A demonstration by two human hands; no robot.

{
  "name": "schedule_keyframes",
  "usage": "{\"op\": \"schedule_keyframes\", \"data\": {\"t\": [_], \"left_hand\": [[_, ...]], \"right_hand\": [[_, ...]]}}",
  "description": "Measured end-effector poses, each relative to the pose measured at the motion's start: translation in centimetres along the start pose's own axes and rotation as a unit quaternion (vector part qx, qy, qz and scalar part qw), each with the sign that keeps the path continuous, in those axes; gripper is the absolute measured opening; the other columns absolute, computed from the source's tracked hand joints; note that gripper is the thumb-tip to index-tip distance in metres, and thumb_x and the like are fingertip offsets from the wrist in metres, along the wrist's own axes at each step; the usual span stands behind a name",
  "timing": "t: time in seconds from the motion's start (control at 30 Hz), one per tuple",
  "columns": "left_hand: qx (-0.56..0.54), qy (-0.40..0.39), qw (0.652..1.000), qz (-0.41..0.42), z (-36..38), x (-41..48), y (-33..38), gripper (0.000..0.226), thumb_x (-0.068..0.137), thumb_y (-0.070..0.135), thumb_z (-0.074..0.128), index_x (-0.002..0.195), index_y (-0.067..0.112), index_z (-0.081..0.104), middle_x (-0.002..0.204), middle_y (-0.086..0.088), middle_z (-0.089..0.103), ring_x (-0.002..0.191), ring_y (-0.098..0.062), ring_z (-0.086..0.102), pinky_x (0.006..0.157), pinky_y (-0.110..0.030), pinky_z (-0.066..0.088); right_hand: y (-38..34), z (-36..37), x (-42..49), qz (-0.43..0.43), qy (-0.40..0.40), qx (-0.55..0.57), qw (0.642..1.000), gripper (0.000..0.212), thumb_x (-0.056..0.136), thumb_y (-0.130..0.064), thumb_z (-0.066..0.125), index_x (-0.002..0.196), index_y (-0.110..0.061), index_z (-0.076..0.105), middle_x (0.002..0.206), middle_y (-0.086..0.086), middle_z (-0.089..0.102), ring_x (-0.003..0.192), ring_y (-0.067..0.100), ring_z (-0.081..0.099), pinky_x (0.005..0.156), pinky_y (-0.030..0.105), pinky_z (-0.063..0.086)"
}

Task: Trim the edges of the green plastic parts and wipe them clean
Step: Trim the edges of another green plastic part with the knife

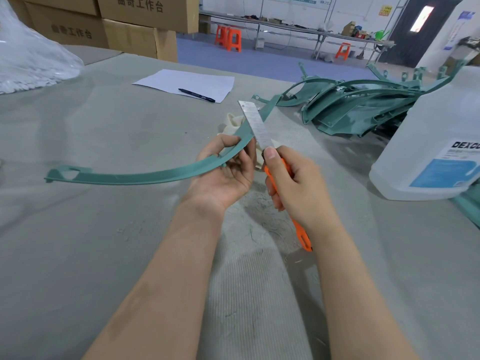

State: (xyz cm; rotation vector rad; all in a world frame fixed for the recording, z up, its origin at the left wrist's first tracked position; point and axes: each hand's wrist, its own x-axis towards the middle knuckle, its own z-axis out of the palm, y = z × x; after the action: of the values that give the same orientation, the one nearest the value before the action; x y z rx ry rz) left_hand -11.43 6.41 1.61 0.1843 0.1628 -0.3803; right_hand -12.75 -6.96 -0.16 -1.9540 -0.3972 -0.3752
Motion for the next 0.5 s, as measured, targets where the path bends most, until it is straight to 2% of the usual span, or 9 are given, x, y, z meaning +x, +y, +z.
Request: {"op": "schedule_keyframes", "data": {"t": [0.27, 0.4, 0.5], "left_hand": [[0.010, 0.004, 1.000, 0.020, 0.01, 0.09, -0.05, 0.008, 0.071, 0.001, 0.056, 0.069, -0.004, 0.063, 0.071, -0.013, 0.065, 0.051, -0.019, 0.065, 0.041, -0.016, 0.050], [0.018, 0.032, 0.998, 0.045, -0.10, 0.52, 0.11, 0.014, 0.085, 0.005, 0.053, 0.098, 0.005, 0.057, 0.077, -0.008, 0.061, 0.055, -0.014, 0.061, 0.041, -0.014, 0.049], [0.020, 0.034, 0.998, 0.052, -0.19, 0.63, 0.20, 0.022, 0.079, 0.003, 0.056, 0.102, 0.006, 0.056, 0.080, -0.008, 0.060, 0.065, -0.012, 0.058, 0.043, -0.014, 0.049]], "right_hand": [[-0.17, 0.08, -0.05, 0.023, -0.024, 0.028, 0.999, 0.036, 0.098, -0.042, 0.048, 0.068, -0.023, 0.054, 0.051, -0.003, 0.051, 0.040, 0.012, 0.048, 0.040, 0.023, 0.039], [-0.38, 0.43, -0.18, 0.012, -0.042, 0.021, 0.999, 0.035, 0.096, -0.044, 0.047, 0.065, -0.029, 0.055, 0.049, -0.005, 0.051, 0.039, 0.011, 0.047, 0.039, 0.021, 0.038], [-0.49, 0.46, -0.16, 0.015, -0.046, 0.025, 0.999, 0.033, 0.094, -0.046, 0.046, 0.065, -0.031, 0.055, 0.049, -0.006, 0.051, 0.039, 0.012, 0.047, 0.038, 0.021, 0.038]]}}
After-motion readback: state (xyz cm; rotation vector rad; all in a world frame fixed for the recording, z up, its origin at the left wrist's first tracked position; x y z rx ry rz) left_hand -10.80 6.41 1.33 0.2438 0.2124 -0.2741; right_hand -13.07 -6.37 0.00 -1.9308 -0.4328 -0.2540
